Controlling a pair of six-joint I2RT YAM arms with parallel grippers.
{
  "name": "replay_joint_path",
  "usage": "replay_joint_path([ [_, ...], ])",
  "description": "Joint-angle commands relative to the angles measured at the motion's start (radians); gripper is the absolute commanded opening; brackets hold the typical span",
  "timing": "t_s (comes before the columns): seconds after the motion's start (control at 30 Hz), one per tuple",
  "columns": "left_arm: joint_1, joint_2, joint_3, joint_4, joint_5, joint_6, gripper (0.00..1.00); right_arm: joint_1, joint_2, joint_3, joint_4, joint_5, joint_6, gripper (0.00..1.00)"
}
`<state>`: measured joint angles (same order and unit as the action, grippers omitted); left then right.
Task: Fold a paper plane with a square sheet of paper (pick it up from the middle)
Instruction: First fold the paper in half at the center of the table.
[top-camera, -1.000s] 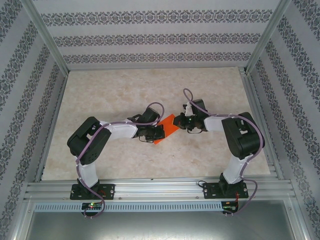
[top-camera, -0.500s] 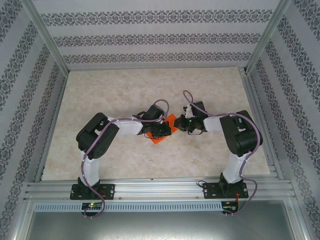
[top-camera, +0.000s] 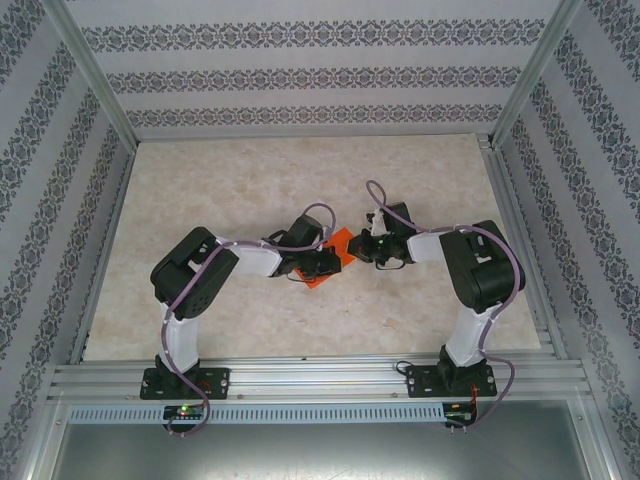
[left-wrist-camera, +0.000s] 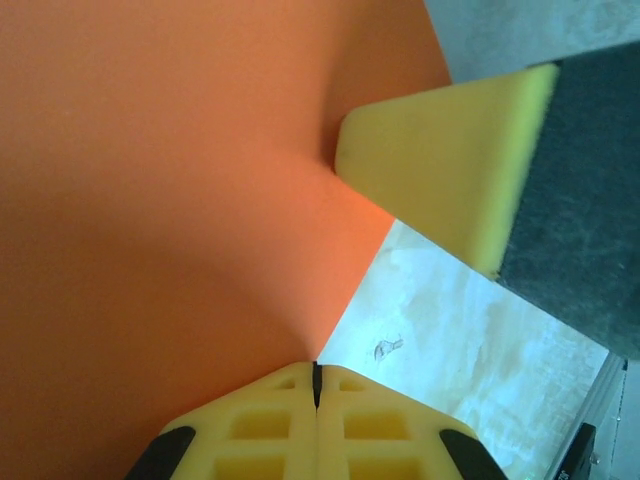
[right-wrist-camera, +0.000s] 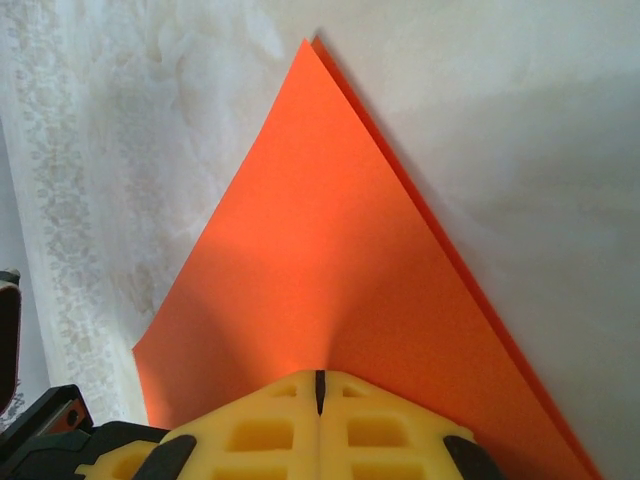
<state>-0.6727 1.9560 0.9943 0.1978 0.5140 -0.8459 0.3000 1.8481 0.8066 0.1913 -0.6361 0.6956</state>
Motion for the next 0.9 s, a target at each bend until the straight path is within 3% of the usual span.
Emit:
replay_joint_path([
  [0.0, 0.010, -0.003, -0.128, -0.029, 0.007, -0.018, 0.00, -0.019, 0.070, -0.019, -0.122, 0.098, -0.051, 0.00],
  [0.37, 0.015, -0.080, -0.313, 0.072, 0.028, -0.021, 0.00, -0.031, 0.084, 0.010, -0.210, 0.148, -0.089, 0.00],
  [0.87, 0.048, -0.178, -0.485, 0.084, 0.018, 0.002, 0.00, -0.036, 0.095, 0.031, -0.238, 0.158, -0.099, 0.00],
])
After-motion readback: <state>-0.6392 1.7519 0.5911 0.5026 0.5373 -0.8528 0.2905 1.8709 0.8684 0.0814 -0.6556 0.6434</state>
